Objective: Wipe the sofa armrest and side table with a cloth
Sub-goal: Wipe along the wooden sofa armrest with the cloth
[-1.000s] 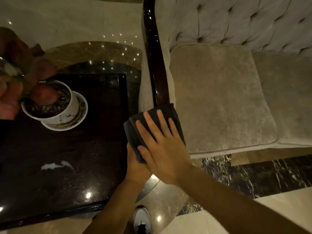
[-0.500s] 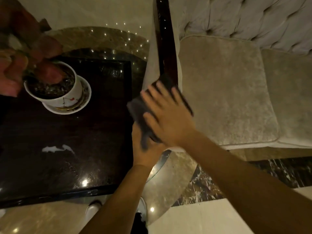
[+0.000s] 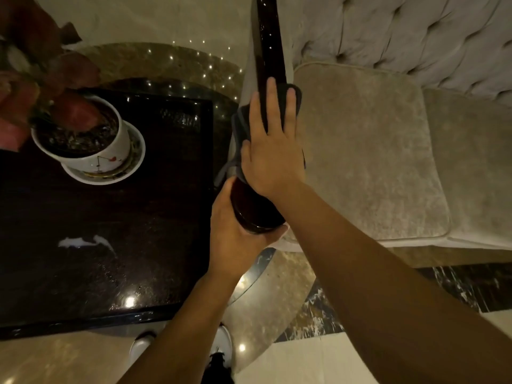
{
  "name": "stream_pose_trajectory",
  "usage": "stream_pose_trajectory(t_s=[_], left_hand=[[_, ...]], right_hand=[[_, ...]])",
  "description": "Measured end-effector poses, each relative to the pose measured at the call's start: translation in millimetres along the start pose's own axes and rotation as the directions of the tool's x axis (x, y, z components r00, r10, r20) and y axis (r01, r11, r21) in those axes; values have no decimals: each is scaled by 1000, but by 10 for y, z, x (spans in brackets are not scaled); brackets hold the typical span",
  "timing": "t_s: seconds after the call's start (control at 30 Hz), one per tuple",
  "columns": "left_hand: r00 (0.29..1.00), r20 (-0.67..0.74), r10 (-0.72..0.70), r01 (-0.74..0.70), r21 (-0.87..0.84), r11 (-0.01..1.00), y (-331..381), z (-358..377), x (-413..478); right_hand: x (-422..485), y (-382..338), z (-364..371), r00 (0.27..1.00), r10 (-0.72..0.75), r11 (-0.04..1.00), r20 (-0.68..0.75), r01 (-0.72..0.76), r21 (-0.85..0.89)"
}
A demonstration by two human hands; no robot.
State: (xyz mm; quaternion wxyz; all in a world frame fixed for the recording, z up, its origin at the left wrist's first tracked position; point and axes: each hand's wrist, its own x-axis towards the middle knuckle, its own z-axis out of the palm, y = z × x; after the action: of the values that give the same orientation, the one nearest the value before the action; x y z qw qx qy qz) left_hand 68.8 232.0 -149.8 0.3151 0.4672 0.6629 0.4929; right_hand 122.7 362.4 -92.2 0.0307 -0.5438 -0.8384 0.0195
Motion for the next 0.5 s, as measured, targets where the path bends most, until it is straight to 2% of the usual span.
stream_pose_trajectory(t_s=[0.1,0.2,0.27,0.37,0.4,0.5], left_hand=[[999,35,14,-14,4,1000,33,-49,-35],[991,129,20,-40,152,988,136,-47,-115],[994,102,29,-56,269,961,228,11,-118],[994,-16,-109,108,324,940,397,86,25],[990,-33,-135,138,372,918,456,106,90],[979,11,-202,171,487,857,615,140,325]], right_hand=[[-437,-53,41,998,64,979,23,-67,195],[-917,-61,78,988,73,936,135,-114,332],[-857,4,79,990,34,945,134,-76,319],[-332,134,64,994,-102,959,-39,109,260],[-120,170,55,992,-99,958,-80,117,263],[368,175,18,997,-20,958,-73,40,284]])
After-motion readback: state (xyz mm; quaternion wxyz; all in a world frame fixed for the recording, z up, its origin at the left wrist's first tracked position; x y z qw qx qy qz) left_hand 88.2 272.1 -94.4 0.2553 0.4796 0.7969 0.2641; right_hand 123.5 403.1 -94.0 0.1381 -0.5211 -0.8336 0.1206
